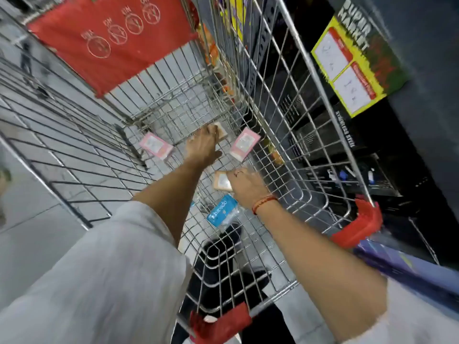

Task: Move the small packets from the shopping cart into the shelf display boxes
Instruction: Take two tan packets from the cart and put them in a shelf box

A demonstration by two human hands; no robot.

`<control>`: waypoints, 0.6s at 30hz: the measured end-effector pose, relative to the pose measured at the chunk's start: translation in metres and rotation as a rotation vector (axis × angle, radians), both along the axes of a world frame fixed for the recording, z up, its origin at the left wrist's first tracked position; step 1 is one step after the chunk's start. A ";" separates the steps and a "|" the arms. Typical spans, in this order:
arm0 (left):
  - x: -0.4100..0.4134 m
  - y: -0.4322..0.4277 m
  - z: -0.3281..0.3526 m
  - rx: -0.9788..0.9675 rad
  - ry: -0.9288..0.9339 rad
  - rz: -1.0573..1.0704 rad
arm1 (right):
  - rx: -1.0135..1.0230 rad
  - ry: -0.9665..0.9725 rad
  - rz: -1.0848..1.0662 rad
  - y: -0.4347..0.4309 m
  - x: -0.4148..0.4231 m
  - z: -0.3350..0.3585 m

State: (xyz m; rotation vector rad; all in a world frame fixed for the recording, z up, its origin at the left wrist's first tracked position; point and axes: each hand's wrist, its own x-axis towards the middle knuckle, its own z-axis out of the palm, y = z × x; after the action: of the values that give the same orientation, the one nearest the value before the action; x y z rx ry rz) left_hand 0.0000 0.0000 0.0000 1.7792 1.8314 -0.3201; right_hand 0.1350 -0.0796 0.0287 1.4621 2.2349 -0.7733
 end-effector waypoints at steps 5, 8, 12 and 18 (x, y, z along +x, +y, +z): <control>0.002 0.000 -0.012 0.093 0.068 0.039 | 0.003 -0.111 0.047 0.001 -0.005 -0.002; -0.002 0.007 -0.010 0.083 0.128 0.026 | -0.015 -0.152 -0.024 0.000 -0.006 -0.004; -0.008 0.018 0.001 -0.007 0.089 0.106 | -0.009 -0.170 -0.103 -0.002 -0.002 0.002; -0.007 -0.016 0.023 -0.012 -0.046 0.271 | 0.090 -0.158 -0.235 0.001 0.009 0.029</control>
State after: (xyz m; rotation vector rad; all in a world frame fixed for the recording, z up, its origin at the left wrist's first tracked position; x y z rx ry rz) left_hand -0.0071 -0.0161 0.0227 1.4928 2.0024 -0.1826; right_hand 0.1439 -0.0791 0.0580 1.7858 2.0284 -0.6069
